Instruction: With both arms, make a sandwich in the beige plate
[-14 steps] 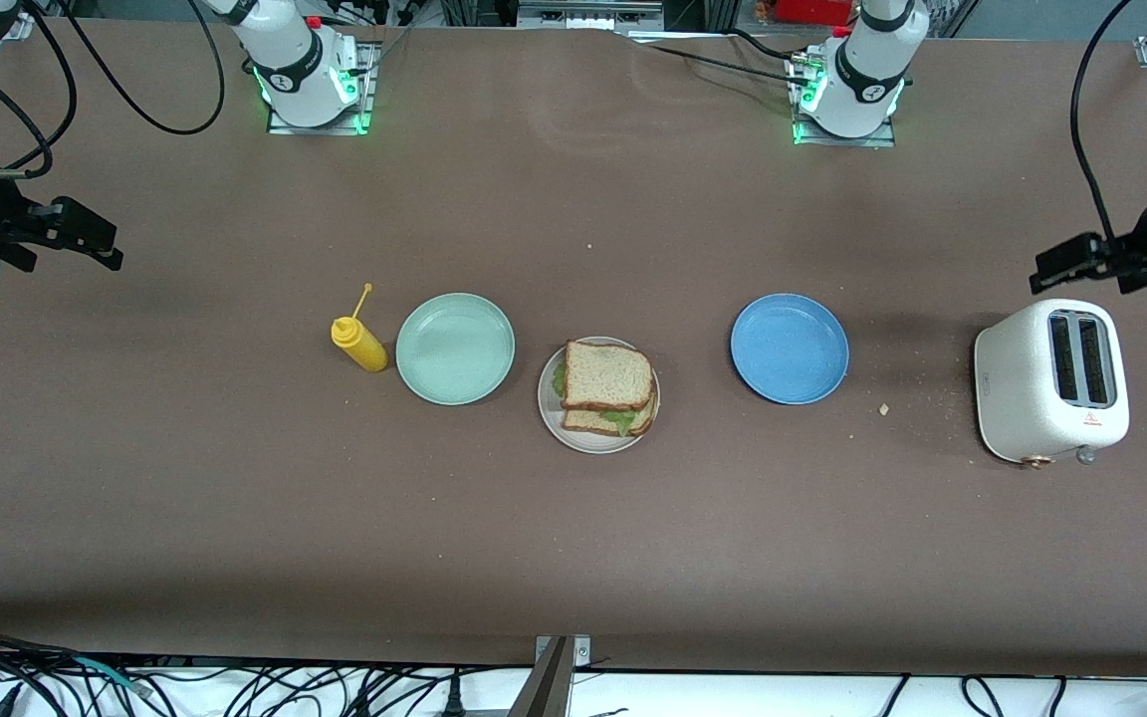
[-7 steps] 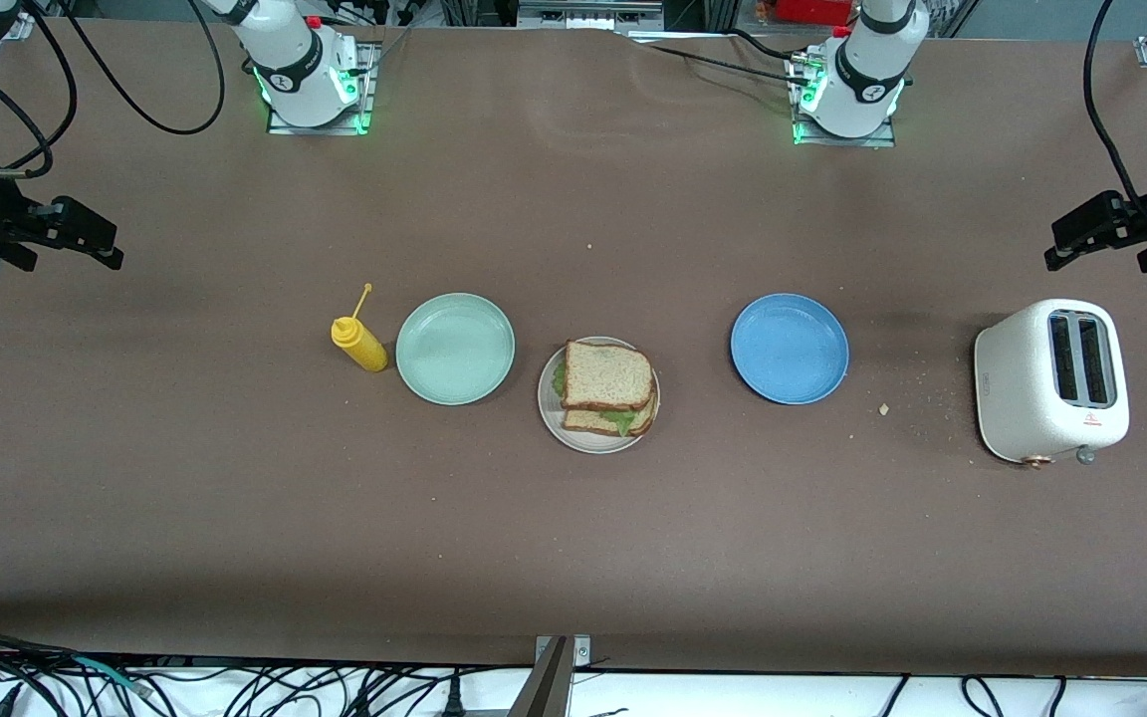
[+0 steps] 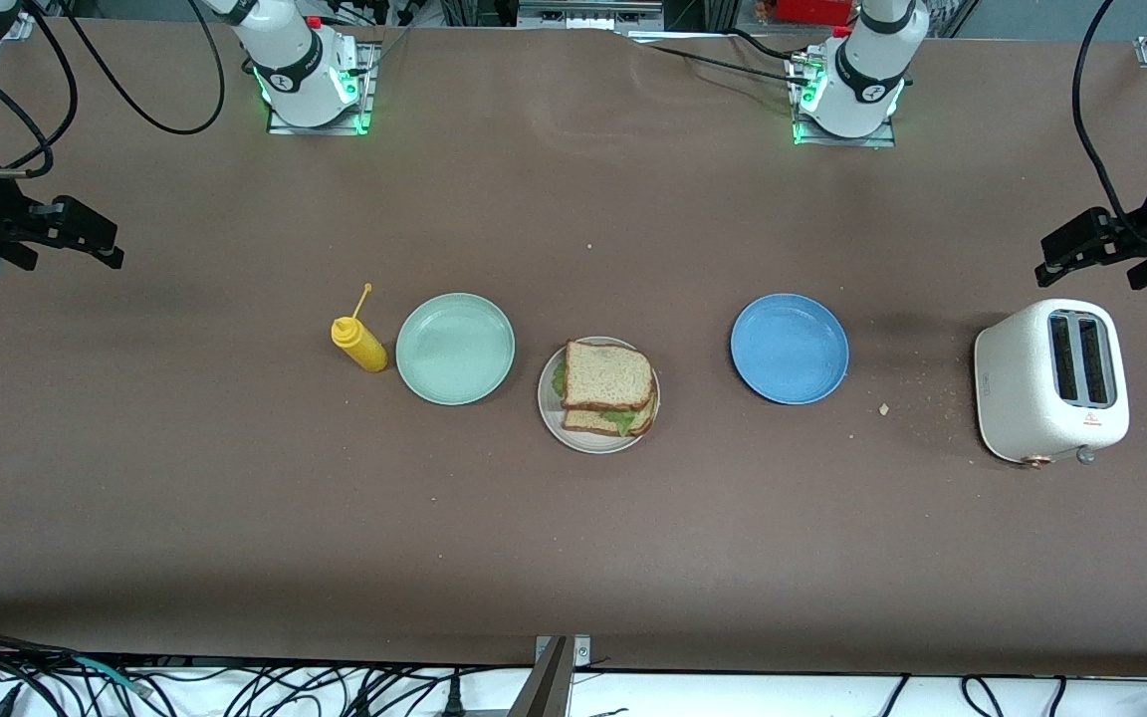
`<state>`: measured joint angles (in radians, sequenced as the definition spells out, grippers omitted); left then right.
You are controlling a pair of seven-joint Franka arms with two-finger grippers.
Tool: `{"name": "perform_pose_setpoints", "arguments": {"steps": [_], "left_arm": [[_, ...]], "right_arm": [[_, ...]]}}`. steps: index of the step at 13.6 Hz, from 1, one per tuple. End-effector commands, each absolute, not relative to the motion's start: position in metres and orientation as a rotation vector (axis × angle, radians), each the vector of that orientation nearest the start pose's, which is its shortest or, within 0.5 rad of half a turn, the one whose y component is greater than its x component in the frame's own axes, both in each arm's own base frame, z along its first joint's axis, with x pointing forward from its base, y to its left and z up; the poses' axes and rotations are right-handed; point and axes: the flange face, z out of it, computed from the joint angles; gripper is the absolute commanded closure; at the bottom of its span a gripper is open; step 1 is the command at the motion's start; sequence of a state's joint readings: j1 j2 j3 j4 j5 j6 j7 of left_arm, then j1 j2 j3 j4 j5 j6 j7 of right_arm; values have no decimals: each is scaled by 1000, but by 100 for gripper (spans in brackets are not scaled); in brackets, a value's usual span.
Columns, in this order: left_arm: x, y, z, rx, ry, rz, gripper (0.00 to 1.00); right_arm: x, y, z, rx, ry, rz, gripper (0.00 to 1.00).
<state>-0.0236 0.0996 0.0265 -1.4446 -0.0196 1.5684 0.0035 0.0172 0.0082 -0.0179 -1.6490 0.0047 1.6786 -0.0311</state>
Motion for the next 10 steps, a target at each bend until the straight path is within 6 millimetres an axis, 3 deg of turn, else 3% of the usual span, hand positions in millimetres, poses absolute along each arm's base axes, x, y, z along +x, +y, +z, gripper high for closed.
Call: {"name": "perform_pose_setpoints", "arguments": {"steps": [1,10], "left_arm": [[585,-2,629,-3127,26,-55,0],[588,6,625,-3124,17,-48,0]], "right_arm": [[562,-1,595,-3123,-29,-29,0],[562,-1,596,-3122,-21,-31,0]]}}
